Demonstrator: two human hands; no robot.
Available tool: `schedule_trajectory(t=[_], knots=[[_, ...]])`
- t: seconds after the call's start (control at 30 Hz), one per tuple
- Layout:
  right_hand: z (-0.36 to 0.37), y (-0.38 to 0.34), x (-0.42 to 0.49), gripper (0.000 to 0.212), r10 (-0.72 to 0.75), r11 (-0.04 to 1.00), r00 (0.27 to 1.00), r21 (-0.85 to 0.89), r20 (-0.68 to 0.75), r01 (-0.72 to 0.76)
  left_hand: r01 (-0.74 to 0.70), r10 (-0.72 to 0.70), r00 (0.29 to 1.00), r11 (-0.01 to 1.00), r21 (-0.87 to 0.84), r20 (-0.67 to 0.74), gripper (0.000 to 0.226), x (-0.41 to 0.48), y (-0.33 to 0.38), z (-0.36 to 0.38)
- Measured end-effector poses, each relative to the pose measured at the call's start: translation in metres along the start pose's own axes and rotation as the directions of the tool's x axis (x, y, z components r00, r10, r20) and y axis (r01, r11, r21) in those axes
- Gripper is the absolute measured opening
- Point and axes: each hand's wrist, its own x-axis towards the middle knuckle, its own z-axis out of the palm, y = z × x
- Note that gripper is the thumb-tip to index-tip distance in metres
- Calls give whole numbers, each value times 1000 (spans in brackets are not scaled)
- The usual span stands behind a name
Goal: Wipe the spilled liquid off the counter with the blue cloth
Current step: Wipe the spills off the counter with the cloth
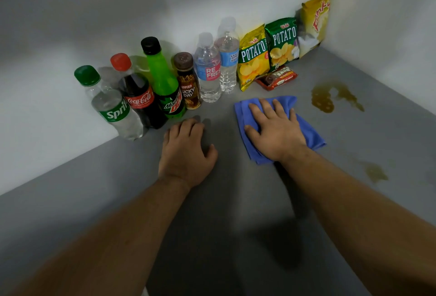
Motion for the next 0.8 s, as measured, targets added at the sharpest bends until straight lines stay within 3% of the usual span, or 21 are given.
schedule_trajectory(t=[0.17,0.33,0.47,0.6,0.8], knots=[[2,-35,-5,66,-99,995,995,12,2,99,8,-8,1000,1000,-19,-1,51,-1,2,-2],[5,-3,-50,65,-257,966,966,20,1,257,14,-14,1000,999,-38,6,52,-1,2,-3],[1,18,-33,68,-160,987,987,3,10,160,13,-13,1000,999,-36,1,52,-2,2,-2],[3,-12,-3,66,-53,999,999,-5,2,53,5,-5,1000,999,-37,2,53,-3,3,-3],[9,-39,-41,67,-106,994,994,26,-18,107,-2,2,1000,999,-44,5,56,-5,6,-7]])
